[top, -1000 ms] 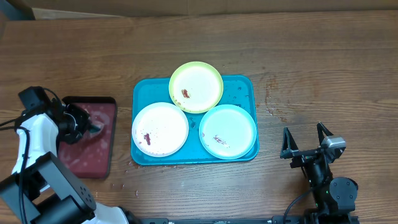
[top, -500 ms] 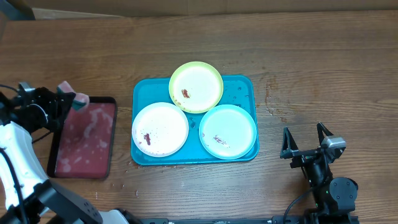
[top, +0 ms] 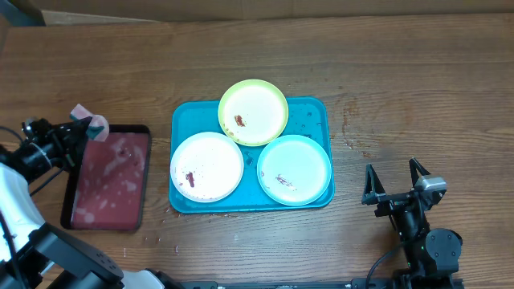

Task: Clean dirty plates on tray and stack at the side
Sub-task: 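Lift the wet sponge with the left gripper above the pink tray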

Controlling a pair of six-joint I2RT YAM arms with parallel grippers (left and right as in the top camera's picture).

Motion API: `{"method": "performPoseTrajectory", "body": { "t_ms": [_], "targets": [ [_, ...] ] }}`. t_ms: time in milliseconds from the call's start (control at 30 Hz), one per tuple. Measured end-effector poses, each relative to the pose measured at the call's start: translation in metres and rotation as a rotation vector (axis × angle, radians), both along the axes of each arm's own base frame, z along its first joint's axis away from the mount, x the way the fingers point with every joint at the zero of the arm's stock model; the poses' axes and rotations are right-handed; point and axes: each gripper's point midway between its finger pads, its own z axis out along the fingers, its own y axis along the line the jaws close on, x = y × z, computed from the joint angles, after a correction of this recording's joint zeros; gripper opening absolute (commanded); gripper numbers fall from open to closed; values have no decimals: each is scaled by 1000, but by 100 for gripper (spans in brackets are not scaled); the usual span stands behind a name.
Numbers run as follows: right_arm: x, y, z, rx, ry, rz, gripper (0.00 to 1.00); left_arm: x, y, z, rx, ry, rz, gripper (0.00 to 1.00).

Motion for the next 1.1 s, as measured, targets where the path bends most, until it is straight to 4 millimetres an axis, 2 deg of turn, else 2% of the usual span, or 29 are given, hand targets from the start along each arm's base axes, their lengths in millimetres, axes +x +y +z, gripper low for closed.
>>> {"method": "performPoseTrajectory", "body": {
  "t_ms": [300, 1100],
  "targets": [
    [0, 0, 0, 0, 0, 0, 100, -16, 9, 4, -100, 19, 52, 4],
    [0, 0, 0, 0, 0, 0, 100, -16, 9, 6, -134, 34, 66, 4]
  ]
}}
